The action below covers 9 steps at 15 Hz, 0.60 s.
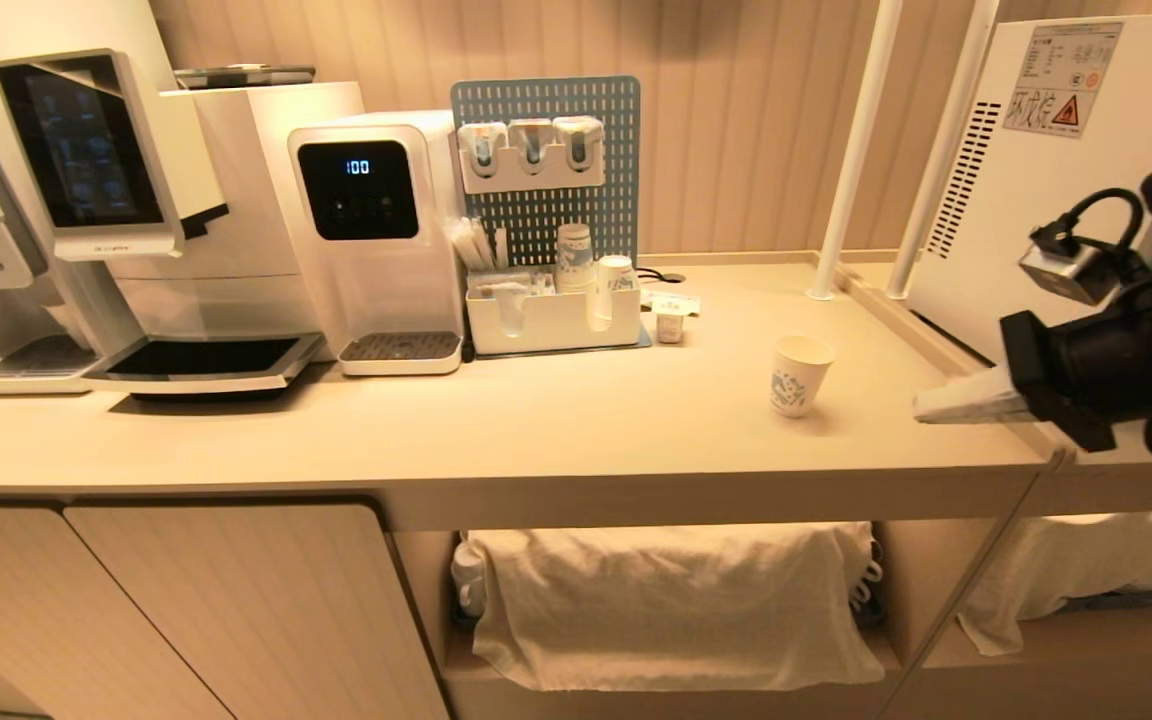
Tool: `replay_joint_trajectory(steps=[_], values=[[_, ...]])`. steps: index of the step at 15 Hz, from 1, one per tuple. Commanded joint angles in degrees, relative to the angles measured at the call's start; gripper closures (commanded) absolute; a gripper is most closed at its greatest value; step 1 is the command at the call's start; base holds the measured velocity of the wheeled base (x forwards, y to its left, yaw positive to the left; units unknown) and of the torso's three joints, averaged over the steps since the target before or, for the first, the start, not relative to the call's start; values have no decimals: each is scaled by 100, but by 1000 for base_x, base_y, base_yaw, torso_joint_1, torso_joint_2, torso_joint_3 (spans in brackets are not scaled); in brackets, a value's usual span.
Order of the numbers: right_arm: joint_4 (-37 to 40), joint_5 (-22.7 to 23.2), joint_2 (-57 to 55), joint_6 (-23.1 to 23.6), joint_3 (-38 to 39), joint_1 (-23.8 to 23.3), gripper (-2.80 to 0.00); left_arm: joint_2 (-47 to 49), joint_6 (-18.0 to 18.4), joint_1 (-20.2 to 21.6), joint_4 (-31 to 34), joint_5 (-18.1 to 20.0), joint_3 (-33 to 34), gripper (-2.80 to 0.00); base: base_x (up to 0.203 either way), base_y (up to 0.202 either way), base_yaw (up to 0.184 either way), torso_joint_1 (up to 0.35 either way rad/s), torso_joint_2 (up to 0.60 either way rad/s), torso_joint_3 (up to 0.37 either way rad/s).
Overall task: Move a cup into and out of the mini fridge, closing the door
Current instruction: Put the paper cup in the freezer
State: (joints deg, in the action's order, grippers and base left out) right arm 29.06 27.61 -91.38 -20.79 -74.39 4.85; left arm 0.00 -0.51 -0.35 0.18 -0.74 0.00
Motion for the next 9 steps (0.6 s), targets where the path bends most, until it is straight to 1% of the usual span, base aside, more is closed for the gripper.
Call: replay_joint_trajectory(steps=[1,2,4,6,7,9], values=[[-699,5,-773,40,102,-51,0,0,-2,0,-1,-5,9,0,0,0,0,0,0,0],[-1059,-48,-1060,100,130,-60,0,3,-2,0,-1,-5,1,0,0,0,0,0,0,0],[-1587,-400,-1664,280,44,-68,0,0,-2,0,-1,-5,9,0,0,0,0,0,0,0],[-1783,-716,-2084,426,-287,-65,0,3,-7,0,-1,-5,9,0,0,0,0,0,0,0],[-1871,-776,-2259,579,-445,-58,0,0,-2,0,-1,-5,9,0,0,0,0,0,0,0],[-2331,-926,-2493,1161,-544,-46,0,1,-2,0,-1,-5,9,0,0,0,0,0,0,0]])
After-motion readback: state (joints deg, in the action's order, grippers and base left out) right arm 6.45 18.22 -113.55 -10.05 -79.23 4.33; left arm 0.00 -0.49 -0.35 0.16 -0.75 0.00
